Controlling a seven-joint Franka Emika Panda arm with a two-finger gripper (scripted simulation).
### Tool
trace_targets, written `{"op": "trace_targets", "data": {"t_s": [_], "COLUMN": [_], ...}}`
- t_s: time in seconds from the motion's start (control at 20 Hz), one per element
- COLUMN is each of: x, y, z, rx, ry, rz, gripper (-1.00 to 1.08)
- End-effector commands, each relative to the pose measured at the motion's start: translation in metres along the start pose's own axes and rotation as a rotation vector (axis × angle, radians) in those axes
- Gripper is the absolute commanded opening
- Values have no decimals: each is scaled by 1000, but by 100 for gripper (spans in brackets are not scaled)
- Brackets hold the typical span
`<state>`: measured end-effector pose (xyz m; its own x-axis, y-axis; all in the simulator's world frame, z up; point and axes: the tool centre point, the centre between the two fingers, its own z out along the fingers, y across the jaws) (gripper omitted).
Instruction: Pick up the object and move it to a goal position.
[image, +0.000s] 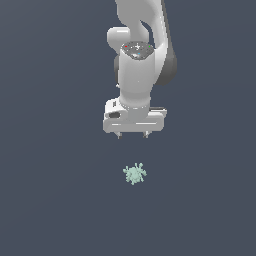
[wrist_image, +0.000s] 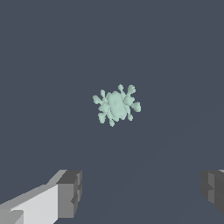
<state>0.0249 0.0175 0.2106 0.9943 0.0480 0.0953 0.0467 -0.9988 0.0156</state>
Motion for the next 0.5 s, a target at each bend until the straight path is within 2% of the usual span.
{"op": "trace_targets", "data": {"t_s": [0.0, 0.45], "x": [0, -4], "y": [0, 0], "z": [0, 3], "rx": [0, -26], "ry": [0, -19], "rz": [0, -7], "gripper": [100, 100]}}
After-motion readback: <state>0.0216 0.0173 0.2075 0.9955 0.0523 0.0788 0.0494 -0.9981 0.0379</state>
